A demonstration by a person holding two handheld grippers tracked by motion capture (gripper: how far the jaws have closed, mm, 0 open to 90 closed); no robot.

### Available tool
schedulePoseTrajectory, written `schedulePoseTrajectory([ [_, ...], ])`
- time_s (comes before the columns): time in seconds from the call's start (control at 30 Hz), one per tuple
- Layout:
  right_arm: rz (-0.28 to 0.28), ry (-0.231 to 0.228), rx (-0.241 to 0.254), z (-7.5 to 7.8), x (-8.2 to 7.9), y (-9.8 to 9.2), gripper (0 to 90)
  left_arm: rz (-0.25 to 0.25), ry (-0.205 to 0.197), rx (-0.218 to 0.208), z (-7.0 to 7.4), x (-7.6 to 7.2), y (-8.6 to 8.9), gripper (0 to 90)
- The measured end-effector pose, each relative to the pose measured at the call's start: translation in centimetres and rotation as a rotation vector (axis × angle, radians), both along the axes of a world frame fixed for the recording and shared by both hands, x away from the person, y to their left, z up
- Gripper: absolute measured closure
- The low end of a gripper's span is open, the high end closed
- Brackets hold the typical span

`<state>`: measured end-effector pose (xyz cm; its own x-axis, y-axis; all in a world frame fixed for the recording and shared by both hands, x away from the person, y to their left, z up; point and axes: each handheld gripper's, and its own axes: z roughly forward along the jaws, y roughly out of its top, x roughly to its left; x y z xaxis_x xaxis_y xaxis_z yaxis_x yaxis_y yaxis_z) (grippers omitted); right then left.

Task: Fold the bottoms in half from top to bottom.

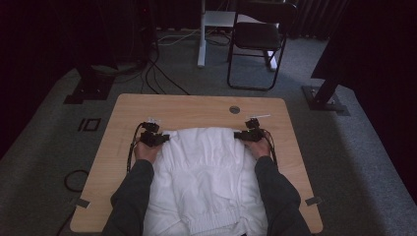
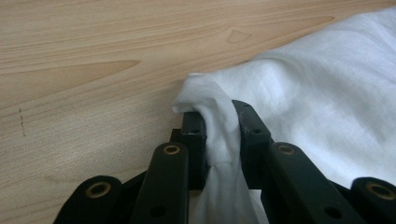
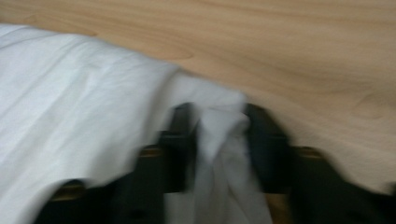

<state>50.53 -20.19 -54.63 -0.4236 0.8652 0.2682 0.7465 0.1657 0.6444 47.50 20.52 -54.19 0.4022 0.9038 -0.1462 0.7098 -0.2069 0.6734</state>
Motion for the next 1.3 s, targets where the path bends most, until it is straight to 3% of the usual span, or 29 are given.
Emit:
schedulePoseTrajectory([
  [0.1, -0.019, 0.001, 0.002, 0.3, -0.1, -0.7, 83.4, -0.005, -0.004, -0.006, 0.1, -0.2, 0.0, 82.3],
  [0.17, -0.034, -0.045, 0.039, 1.0, -0.6, -1.7, 84.0, 0.010, 0.005, -0.079, 0.2, -0.2, 0.6, 83.7],
  [0.23, -0.034, -0.061, 0.055, 1.4, -0.9, -2.3, 84.0, 0.017, 0.001, -0.152, 0.6, -0.2, 1.1, 84.0],
  [0.4, -0.037, -0.109, 0.083, 2.8, -1.1, -3.1, 83.8, 0.027, -0.056, -0.251, 2.5, -0.2, 1.7, 84.1],
  [0.5, -0.026, -0.149, 0.102, 3.5, -1.2, -3.2, 83.7, 0.028, -0.065, -0.257, 2.9, -0.2, 1.8, 84.1],
  [0.53, -0.026, -0.149, 0.102, 3.5, -1.2, -3.2, 83.7, 0.025, -0.098, -0.310, 4.2, -0.1, 2.1, 84.1],
  [0.57, -0.029, -0.211, 0.130, 5.3, -1.5, -3.7, 83.8, 0.021, -0.112, -0.316, 4.7, 0.1, 2.1, 84.1],
  [0.67, -0.027, -0.244, 0.131, 6.6, -1.5, -3.9, 83.8, 0.011, -0.151, -0.312, 6.7, 0.5, 1.9, 84.1],
  [0.77, -0.039, -0.331, 0.123, 9.3, -1.7, -4.0, 83.8, 0.002, -0.193, -0.326, 8.6, 0.6, 1.7, 84.0],
  [0.87, -0.023, -0.363, 0.107, 10.1, -2.1, -4.0, 83.8, -0.012, -0.220, -0.331, 9.7, 0.1, 1.6, 83.9],
  [0.93, -0.012, -0.372, 0.095, 10.4, -2.4, -4.0, 83.8, -0.021, -0.223, -0.327, 9.8, -0.2, 1.6, 83.7],
  [0.97, 0.009, -0.384, 0.074, 10.4, -3.3, -4.0, 83.8, -0.045, -0.231, -0.337, 9.7, -1.3, 1.8, 83.7],
  [1.07, 0.023, -0.395, 0.079, 10.4, -4.2, -4.2, 83.8, -0.063, -0.238, -0.340, 9.6, -2.4, 2.0, 83.6],
  [1.1, 0.040, -0.406, 0.088, 10.3, -5.5, -4.4, 83.7, -0.092, -0.245, -0.345, 9.4, -3.8, 2.2, 83.6],
  [1.13, 0.050, -0.409, 0.085, 10.2, -6.0, -4.5, 83.7, -0.092, -0.245, -0.345, 9.4, -3.8, 2.2, 83.6],
  [1.17, 0.066, -0.414, 0.079, 10.1, -6.9, -4.6, 83.7, -0.125, -0.249, -0.340, 9.2, -5.1, 2.5, 83.6],
  [1.2, 0.066, -0.414, 0.079, 10.1, -6.9, -4.6, 83.7, -0.125, -0.249, -0.340, 9.2, -5.1, 2.5, 83.6],
  [1.23, 0.088, -0.420, 0.082, 9.8, -8.4, -4.9, 83.7, -0.162, -0.251, -0.312, 9.1, -6.4, 2.6, 83.6],
  [1.27, 0.088, -0.420, 0.082, 9.8, -8.4, -4.9, 83.7, -0.162, -0.251, -0.312, 9.1, -6.4, 2.6, 83.6],
  [1.3, 0.093, -0.419, 0.092, 9.6, -8.9, -5.0, 83.6, -0.182, -0.251, -0.299, 8.9, -7.3, 2.6, 83.6],
])
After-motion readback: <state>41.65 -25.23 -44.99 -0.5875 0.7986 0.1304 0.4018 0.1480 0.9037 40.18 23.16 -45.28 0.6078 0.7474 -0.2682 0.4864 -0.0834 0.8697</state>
